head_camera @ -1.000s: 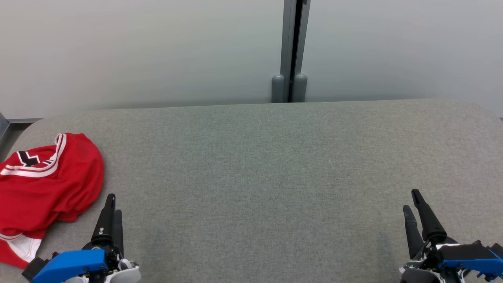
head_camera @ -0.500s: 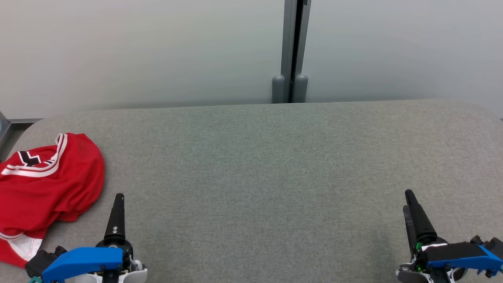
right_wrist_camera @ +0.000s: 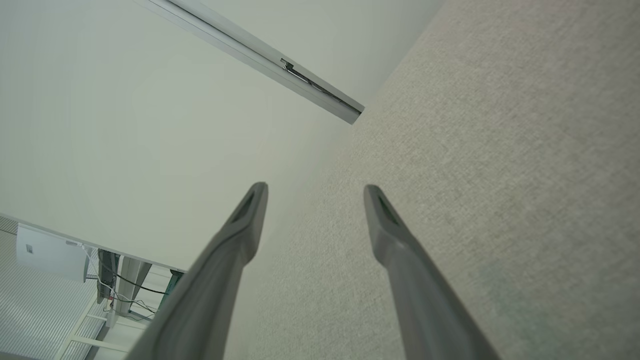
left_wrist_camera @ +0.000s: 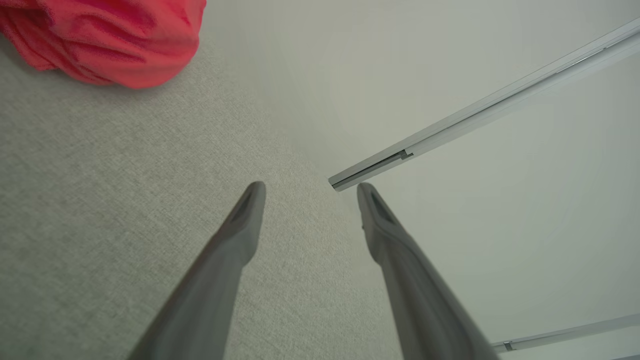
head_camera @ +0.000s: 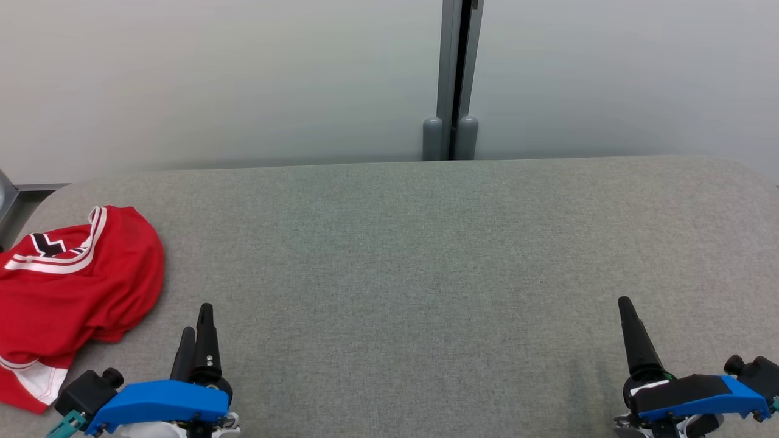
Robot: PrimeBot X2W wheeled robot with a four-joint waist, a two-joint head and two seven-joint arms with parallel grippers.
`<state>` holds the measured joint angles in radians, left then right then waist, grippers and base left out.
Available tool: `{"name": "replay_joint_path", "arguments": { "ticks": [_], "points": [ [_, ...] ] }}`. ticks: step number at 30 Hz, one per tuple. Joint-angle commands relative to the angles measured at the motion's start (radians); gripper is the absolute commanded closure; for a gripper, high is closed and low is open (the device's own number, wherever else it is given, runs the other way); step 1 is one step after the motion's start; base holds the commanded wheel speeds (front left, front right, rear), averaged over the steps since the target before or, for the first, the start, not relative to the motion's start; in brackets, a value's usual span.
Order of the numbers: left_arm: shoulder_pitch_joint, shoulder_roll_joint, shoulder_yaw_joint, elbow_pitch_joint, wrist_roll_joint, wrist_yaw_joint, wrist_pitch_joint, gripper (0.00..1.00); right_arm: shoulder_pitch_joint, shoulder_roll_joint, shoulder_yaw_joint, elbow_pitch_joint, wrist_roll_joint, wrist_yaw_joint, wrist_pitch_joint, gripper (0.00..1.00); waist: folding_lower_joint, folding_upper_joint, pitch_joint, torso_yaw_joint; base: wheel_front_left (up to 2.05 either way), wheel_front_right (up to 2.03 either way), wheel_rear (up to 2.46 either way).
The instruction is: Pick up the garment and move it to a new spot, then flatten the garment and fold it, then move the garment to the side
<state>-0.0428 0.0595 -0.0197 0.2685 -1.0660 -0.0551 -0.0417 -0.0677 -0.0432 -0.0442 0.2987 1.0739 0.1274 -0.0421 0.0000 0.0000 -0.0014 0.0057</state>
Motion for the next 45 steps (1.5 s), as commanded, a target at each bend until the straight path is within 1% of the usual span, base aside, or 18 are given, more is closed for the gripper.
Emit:
{"name": "replay_joint_path", "arguments": {
  "ticks": [1,9,23,24,42,45],
  "points": [
    [-0.015,0.014,-0.013,-0.007,0.046,0.006,-0.012,0.00,-0.015,-0.006,-0.007,-0.002,-0.047,0.003,-0.011,0.00,0.0000,0.0000,0.000,0.001,0.00,0.00,0.00],
    [-0.013,0.025,-0.046,0.004,0.195,0.026,-0.046,0.00,-0.028,-0.007,-0.011,0.037,-0.179,0.003,-0.036,0.00,0.0000,0.0000,-0.001,0.003,0.00,0.00,0.00],
    [-0.007,0.032,-0.077,0.014,0.357,0.041,-0.088,0.00,-0.038,-0.008,-0.003,0.057,-0.350,0.003,-0.080,0.00,0.0000,0.0000,-0.001,0.005,0.00,0.00,0.00],
    [-0.006,0.033,-0.080,0.016,0.377,0.043,-0.094,0.00,-0.038,-0.008,-0.003,0.056,-0.378,0.003,-0.087,0.00,0.0000,0.0000,-0.002,0.005,0.00,0.00,0.00],
    [0.003,0.040,-0.114,0.040,0.544,0.063,-0.141,0.00,-0.033,-0.009,0.008,0.043,-0.598,0.004,-0.132,0.00,0.0000,0.0000,-0.002,0.010,0.00,0.00,0.00],
    [0.004,0.040,-0.118,0.042,0.562,0.066,-0.145,0.00,-0.033,-0.009,0.010,0.042,-0.617,0.004,-0.138,0.00,0.0000,0.0000,-0.002,0.011,0.00,0.00,0.00]
  ]
}}
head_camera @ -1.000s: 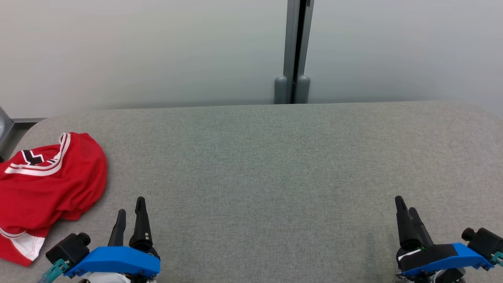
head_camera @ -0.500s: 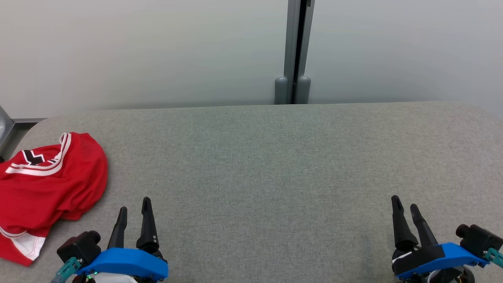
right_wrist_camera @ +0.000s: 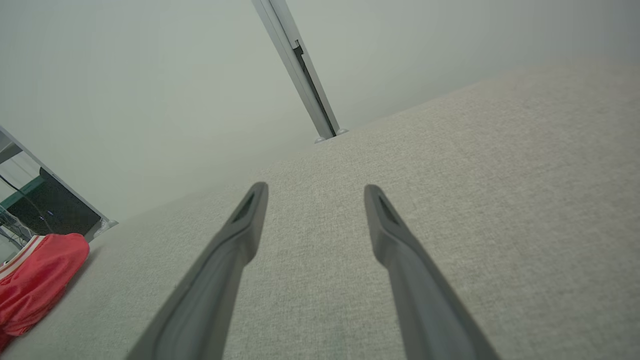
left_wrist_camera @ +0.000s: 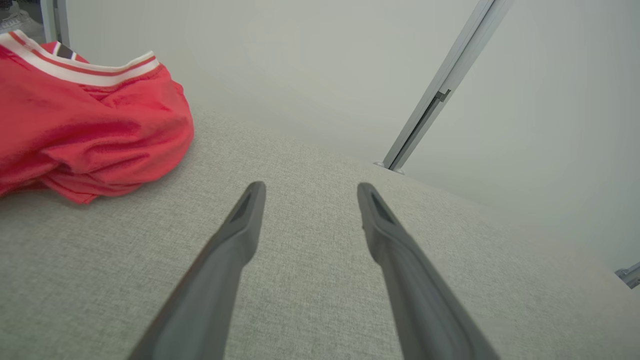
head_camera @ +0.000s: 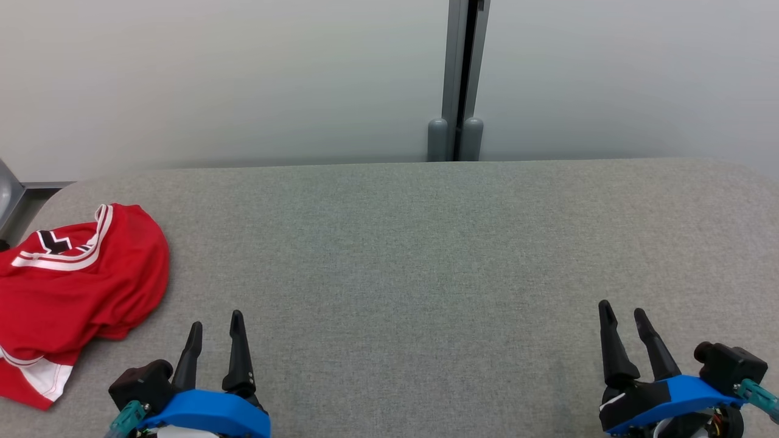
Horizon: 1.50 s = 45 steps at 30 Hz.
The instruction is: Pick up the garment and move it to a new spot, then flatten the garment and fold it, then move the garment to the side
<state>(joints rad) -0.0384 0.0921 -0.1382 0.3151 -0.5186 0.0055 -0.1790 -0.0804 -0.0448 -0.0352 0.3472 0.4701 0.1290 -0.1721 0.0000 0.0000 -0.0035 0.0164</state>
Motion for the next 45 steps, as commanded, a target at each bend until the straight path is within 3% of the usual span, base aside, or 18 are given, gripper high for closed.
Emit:
{"name": "replay_joint_path", "arguments": {
  "ticks": [1,25,45],
  "points": [
    [0.001,0.008,-0.002,-0.003,0.023,0.008,-0.010,0.00,-0.020,-0.007,0.002,-0.007,-0.024,0.002,-0.010,0.00,0.0000,0.0000,0.000,0.000,0.00,0.00,0.00],
    [0.005,0.013,-0.035,0.019,0.176,0.020,-0.060,0.00,-0.008,-0.008,-0.001,-0.003,-0.226,0.003,-0.034,0.00,0.0000,0.0000,-0.003,0.007,0.00,0.00,0.00],
    [0.008,0.022,-0.054,0.036,0.250,0.027,-0.088,0.00,-0.013,-0.009,-0.002,0.016,-0.318,0.003,-0.065,0.00,0.0000,0.0000,-0.008,0.009,0.00,0.00,0.00]
  ]
}}
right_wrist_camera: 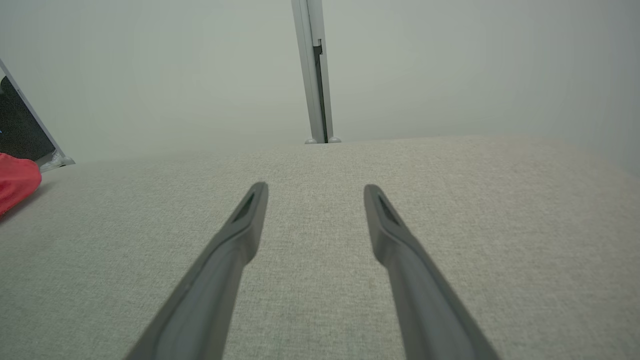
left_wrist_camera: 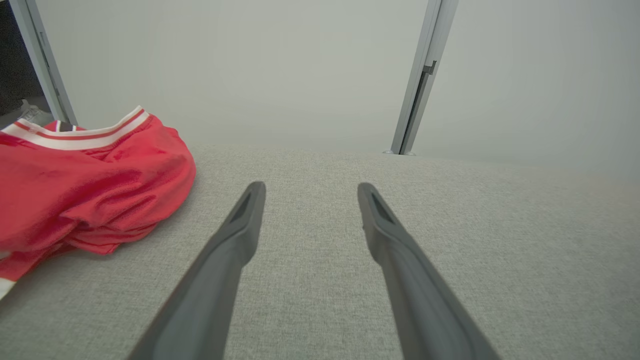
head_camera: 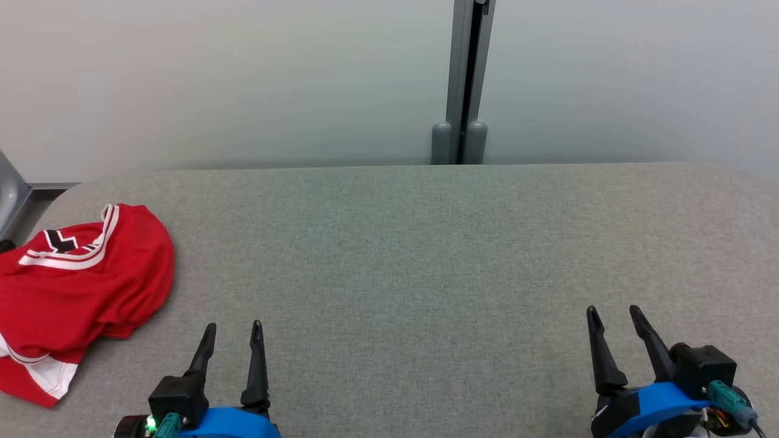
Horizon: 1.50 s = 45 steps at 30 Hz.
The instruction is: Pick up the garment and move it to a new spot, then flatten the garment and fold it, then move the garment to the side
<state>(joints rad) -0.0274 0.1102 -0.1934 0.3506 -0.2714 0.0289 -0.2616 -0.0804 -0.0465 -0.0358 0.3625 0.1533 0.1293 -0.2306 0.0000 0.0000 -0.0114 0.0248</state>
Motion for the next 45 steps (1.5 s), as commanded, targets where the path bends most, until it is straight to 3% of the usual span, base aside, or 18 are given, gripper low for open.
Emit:
{"name": "replay_joint_path", "arguments": {
  "ticks": [1,13,18,31,45],
  "points": [
    [-0.003,0.004,0.001,0.001,0.002,0.004,-0.005,0.00,-0.012,-0.007,-0.001,0.000,-0.001,0.003,-0.006,0.00,0.0000,0.0000,0.000,0.000,0.00,0.00,0.00],
    [-0.010,0.001,0.000,-0.001,-0.009,0.008,-0.005,0.00,0.000,-0.006,-0.002,-0.001,-0.004,0.003,-0.006,0.00,0.0000,0.0000,-0.006,0.027,0.00,0.00,0.00],
    [0.005,0.008,0.005,-0.004,-0.008,0.016,-0.005,0.00,0.010,-0.006,-0.005,-0.004,-0.001,0.003,-0.004,0.00,0.0000,0.0000,-0.010,0.090,0.00,0.00,0.00],
    [0.012,0.034,-0.016,-0.038,0.002,0.023,0.027,0.00,0.016,-0.006,0.007,0.007,0.028,0.002,-0.010,0.00,0.0000,0.0000,-0.016,0.328,0.00,0.00,0.00],
    [0.041,0.058,-0.008,-0.085,-0.014,0.041,0.043,0.00,0.006,-0.006,0.022,0.028,0.033,0.002,-0.022,0.00,0.0000,0.0000,-0.010,0.452,0.00,0.00,0.00]
  ]
}}
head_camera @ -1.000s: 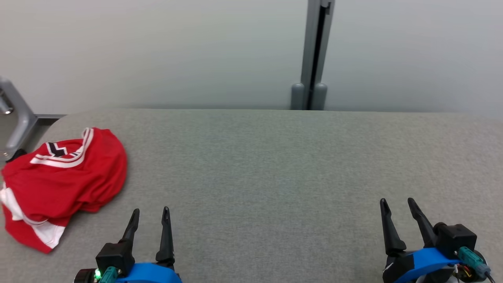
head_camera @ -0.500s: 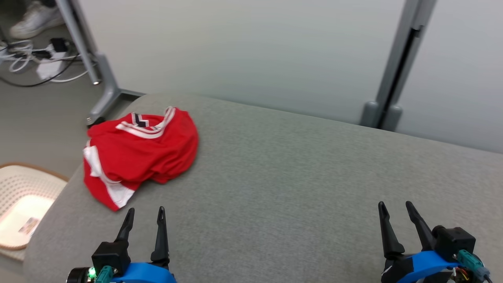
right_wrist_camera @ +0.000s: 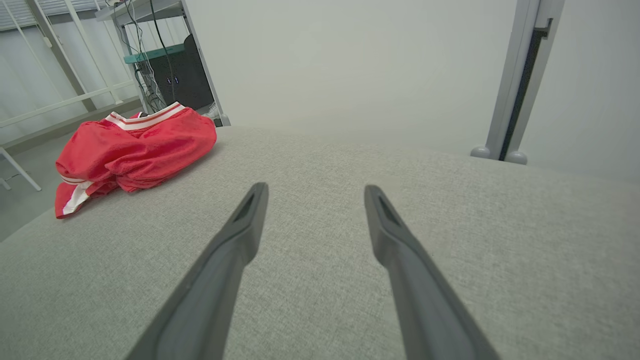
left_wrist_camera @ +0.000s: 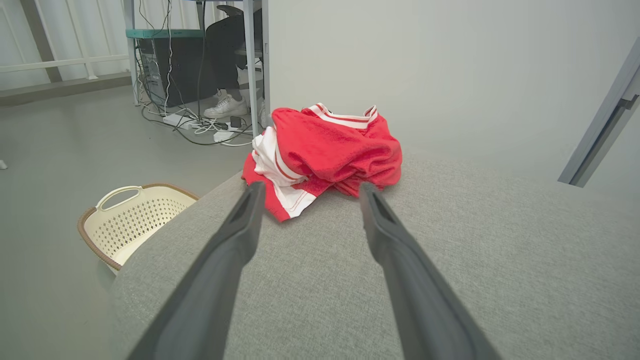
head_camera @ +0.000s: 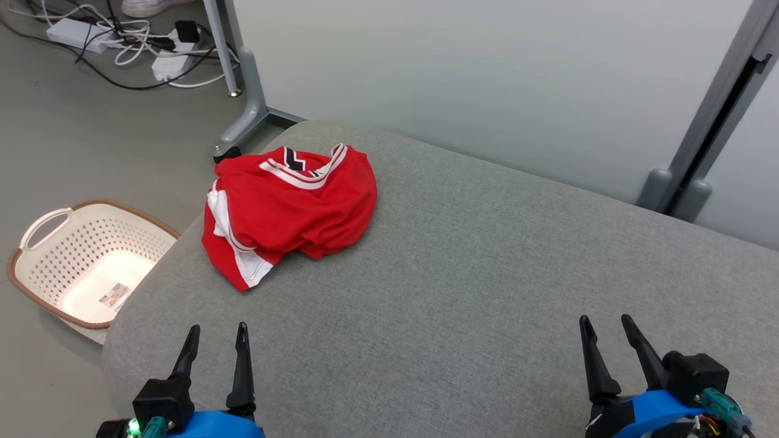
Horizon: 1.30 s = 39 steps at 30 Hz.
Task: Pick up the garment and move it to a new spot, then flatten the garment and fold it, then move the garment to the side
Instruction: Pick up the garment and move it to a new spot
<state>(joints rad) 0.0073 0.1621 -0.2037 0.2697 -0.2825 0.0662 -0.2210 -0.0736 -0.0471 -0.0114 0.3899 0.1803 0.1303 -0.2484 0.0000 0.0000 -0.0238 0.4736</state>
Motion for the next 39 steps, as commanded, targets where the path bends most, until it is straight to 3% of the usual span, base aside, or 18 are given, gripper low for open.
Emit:
{"name": "replay_joint_path", "arguments": {
  "ticks": [1,10,14,17,23,31,39],
  "points": [
    [0.006,0.007,0.002,-0.005,-0.003,0.004,0.003,0.00,0.000,-0.006,-0.002,0.002,0.006,0.001,-0.005,0.00,0.0000,0.0000,0.002,0.007,0.00,0.00,0.00],
    [-0.014,0.023,0.012,-0.032,-0.026,-0.001,0.025,0.00,-0.019,-0.006,0.008,0.012,0.005,0.001,-0.010,0.00,0.0000,0.0000,0.008,0.007,0.00,0.00,0.00],
    [-0.054,0.042,0.032,-0.110,-0.042,0.007,0.066,0.00,-0.017,-0.006,-0.009,0.006,-0.004,0.001,-0.012,0.00,0.0000,0.0000,0.019,0.009,0.00,0.00,0.00],
    [-0.093,0.060,0.069,-0.198,-0.087,0.006,0.137,0.00,-0.027,-0.006,-0.018,-0.004,-0.015,0.001,-0.011,0.00,0.0000,0.0000,0.036,0.003,0.00,0.00,0.00],
    [-0.198,0.147,0.161,-0.327,-0.171,0.015,0.326,0.00,-0.059,-0.006,-0.018,-0.036,-0.033,0.001,-0.008,0.00,0.0000,0.0000,0.097,-0.040,0.00,0.00,0.00],
    [-0.351,0.277,0.271,-0.224,-0.293,0.005,0.550,0.00,-0.121,-0.005,0.015,-0.114,-0.075,0.001,0.026,0.00,0.0000,0.0000,0.248,-0.169,0.00,0.00,0.00],
    [-0.450,0.362,0.322,-0.082,-0.368,0.020,0.710,0.00,-0.167,-0.006,0.017,-0.174,-0.104,0.001,0.051,0.00,0.0000,0.0000,0.392,-0.299,0.00,0.00,0.00]
  ]
}}
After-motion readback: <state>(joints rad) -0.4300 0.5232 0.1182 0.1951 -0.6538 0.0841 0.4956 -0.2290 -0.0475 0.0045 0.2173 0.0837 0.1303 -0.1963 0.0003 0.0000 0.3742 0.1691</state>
